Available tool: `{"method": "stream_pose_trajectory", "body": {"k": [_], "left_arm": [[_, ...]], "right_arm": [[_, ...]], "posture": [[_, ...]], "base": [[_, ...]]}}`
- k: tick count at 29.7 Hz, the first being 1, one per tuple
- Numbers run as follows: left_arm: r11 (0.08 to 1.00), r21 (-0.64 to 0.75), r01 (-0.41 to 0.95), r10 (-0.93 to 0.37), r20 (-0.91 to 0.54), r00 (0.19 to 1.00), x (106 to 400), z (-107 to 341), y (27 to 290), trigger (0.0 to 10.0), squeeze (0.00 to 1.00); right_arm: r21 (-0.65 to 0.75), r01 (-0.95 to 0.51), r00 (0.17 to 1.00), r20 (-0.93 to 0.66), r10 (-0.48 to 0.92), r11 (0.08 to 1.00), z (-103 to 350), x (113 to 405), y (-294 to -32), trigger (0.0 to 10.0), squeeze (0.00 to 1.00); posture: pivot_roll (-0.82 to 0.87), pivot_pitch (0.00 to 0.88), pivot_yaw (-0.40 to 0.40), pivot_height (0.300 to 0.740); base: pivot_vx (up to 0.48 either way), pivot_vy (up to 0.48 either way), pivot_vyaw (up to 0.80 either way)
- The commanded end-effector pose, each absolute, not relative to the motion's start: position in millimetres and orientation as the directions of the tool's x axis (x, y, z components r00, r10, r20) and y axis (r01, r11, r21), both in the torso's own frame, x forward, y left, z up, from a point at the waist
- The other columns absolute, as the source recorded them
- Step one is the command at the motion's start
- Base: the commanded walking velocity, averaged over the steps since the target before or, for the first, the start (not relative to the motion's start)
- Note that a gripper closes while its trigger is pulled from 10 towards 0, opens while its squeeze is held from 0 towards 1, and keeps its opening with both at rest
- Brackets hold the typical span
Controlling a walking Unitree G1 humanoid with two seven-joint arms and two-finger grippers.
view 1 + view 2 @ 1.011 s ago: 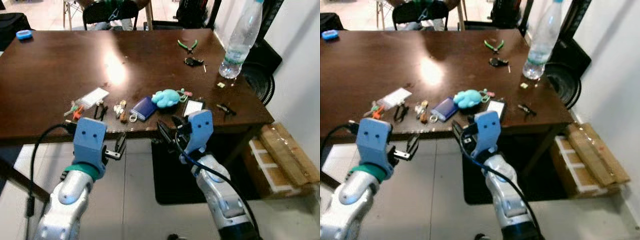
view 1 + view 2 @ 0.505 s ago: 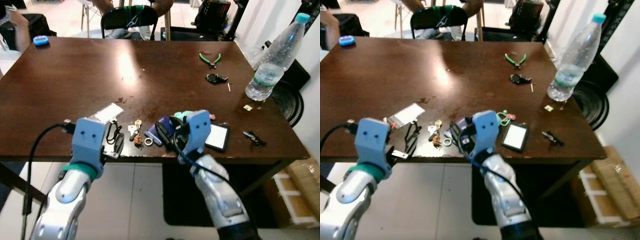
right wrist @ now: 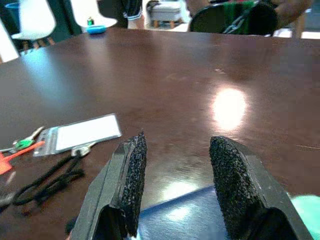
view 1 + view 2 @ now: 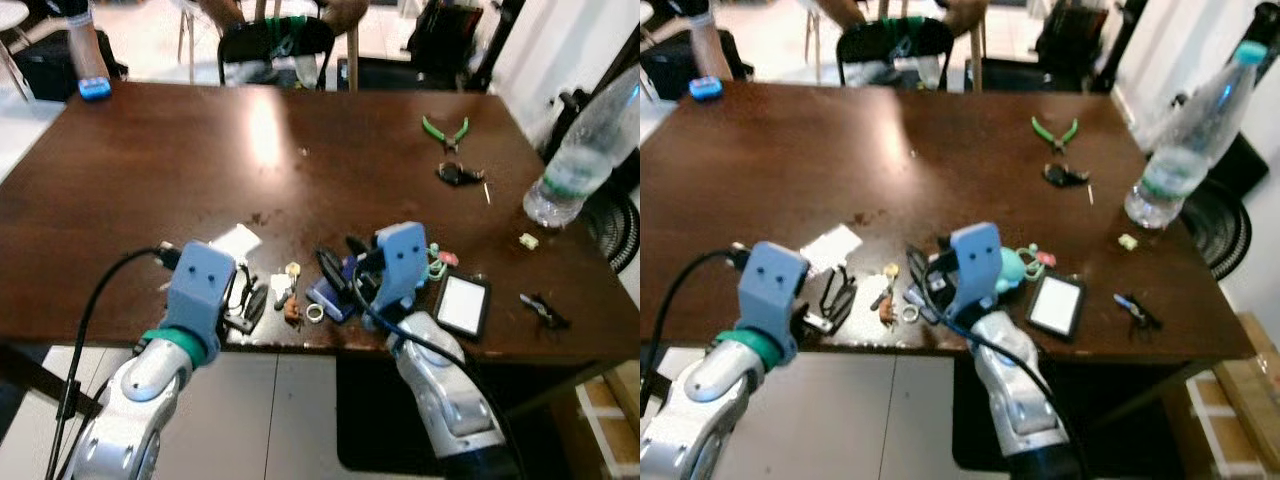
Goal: Hang keys on a hook
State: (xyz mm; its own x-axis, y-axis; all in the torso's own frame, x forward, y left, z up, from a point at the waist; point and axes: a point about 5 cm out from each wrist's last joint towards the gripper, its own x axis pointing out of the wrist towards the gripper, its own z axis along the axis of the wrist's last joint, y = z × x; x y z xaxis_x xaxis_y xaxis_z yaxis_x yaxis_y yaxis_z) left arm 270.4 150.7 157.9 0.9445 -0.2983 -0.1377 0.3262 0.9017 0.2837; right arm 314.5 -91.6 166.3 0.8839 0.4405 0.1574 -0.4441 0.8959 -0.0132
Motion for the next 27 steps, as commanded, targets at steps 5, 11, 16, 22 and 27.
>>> {"method": "stream_pose_trajectory", "body": {"k": [5,11,16,22,27], "left_arm": [[0.838,0.398,0.373,-0.245,-0.337,0.909,268,131,175,10.0,0.00],[0.861,0.368,0.351,-0.225,-0.344,0.912,278,124,166,10.0,0.00],[0.863,0.356,0.359,-0.226,-0.364,0.903,290,122,165,10.0,0.00],[0.876,0.338,0.344,-0.235,-0.323,0.917,307,132,158,10.0,0.00],[0.879,0.333,0.341,-0.240,-0.311,0.920,318,136,153,5.1,0.00]], "right_arm": [[-0.063,-0.417,0.894,0.150,0.422,0.906,168,324,-102,10.0,0.00],[-0.087,-0.403,0.900,0.141,0.412,0.911,169,335,-109,10.0,0.00],[-0.093,-0.404,0.901,0.128,0.414,0.910,167,338,-110,10.0,0.00],[-0.083,-0.410,0.899,0.130,0.418,0.908,166,340,-105,10.0,0.00],[-0.079,-0.413,0.897,0.136,0.420,0.907,166,341,-103,10.0,0.00]], "posture": [[-0.02,0.071,0.069,0.740],[-0.02,0.079,0.066,0.740],[-0.02,0.086,0.056,0.740],[-0.01,0.093,0.057,0.740],[-0.02,0.100,0.064,0.740]], "base": [[0.000,0.000,0.00],[0.000,0.000,0.00],[0.000,0.000,0.00],[0.000,0.000,0.00],[0.000,0.000,0.00]]}}
